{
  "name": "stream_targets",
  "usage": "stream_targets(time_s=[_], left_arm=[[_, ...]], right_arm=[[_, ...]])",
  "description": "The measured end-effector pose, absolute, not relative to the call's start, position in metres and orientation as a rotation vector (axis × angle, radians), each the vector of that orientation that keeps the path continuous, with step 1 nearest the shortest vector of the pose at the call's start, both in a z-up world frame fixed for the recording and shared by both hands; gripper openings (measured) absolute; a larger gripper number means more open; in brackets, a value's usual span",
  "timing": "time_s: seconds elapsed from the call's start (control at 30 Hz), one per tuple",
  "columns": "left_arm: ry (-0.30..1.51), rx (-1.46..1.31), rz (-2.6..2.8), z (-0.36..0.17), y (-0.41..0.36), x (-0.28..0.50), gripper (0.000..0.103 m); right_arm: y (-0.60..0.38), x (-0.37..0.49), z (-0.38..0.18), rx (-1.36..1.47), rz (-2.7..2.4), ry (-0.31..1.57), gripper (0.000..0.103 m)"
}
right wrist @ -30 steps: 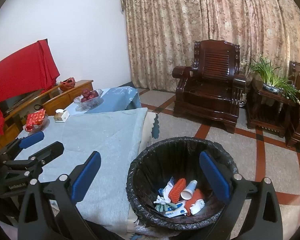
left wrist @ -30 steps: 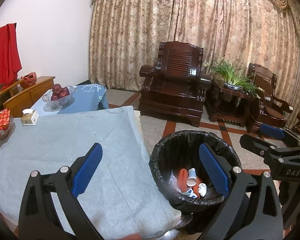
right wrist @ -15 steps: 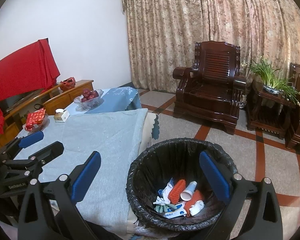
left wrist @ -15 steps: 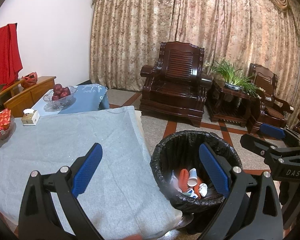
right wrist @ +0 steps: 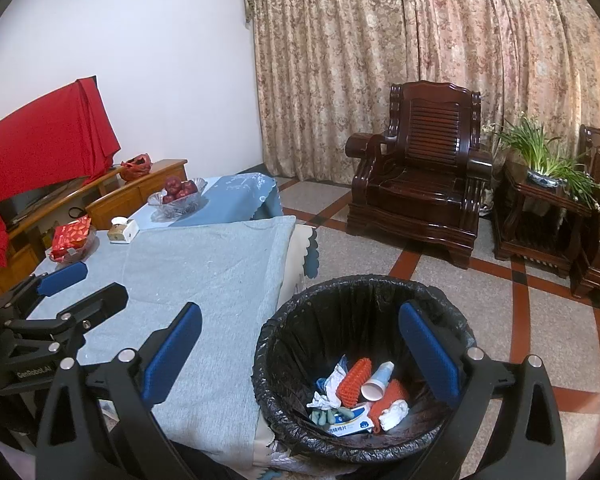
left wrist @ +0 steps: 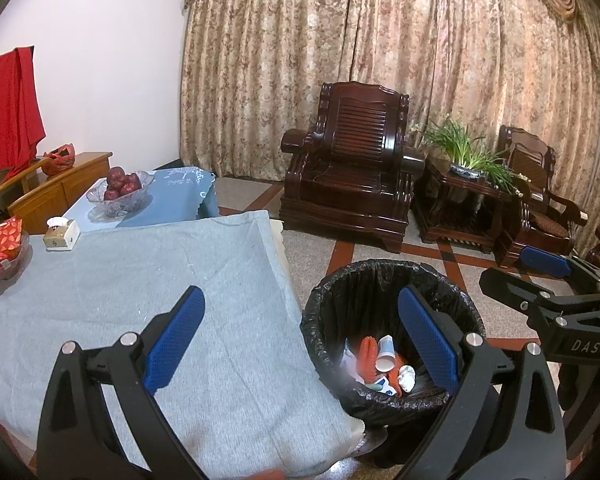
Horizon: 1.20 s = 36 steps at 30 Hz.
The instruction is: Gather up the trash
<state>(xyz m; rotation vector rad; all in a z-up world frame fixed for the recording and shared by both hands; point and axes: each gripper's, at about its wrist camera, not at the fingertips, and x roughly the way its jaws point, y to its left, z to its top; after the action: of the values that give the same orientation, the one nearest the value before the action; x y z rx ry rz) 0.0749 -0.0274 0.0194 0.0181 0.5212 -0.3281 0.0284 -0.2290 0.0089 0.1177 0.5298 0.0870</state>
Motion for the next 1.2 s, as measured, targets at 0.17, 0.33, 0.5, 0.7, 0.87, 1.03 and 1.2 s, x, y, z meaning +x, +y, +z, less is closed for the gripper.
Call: stream_targets(time_s=[0.17, 0.33, 0.5, 0.7, 0.87, 1.03, 1.2], left_arm=[[0.521, 0.019, -0.327, 0.0194, -0.028, 0.0746, 0.095], [0.522, 0.018, -0.327, 0.02, -0.0282, 0.0745, 0.095], [0.521, 0.019, -0.327, 0.0201, -0.0288, 0.0744, 0.095], [0.523, 0.019, -0.327, 0.02, -0.0275, 0.0742, 0.095], [0.524, 0.019, -0.328, 0.0202, -0.0258, 0.0735, 0.095], [0.526, 0.019, -0.329, 0.021, -0.0264, 0.0728, 0.095], [0.527, 0.019, -0.329, 0.0207, -0.0267, 0.0721, 0.095]], right_arm=[[-0.2289, 0.0282, 0.0089, 0.12, 0.088, 0.53, 0.097], [-0.229, 0.0281, 0.0091, 0.118, 0.089, 0.529, 0.097], [-0.2288, 0.0282, 0.0086, 0.119, 0.087, 0.531, 0.097], [-0.2288, 0.0282, 0.0085, 0.119, 0.088, 0.531, 0.097], [-0.2289, 0.0281, 0.0086, 0.119, 0.088, 0.53, 0.097], [-0.2293, 0.0287, 0.0088, 0.119, 0.088, 0.532, 0.097], [-0.229, 0.0288, 0.0089, 0.12, 0.088, 0.534, 0.097]])
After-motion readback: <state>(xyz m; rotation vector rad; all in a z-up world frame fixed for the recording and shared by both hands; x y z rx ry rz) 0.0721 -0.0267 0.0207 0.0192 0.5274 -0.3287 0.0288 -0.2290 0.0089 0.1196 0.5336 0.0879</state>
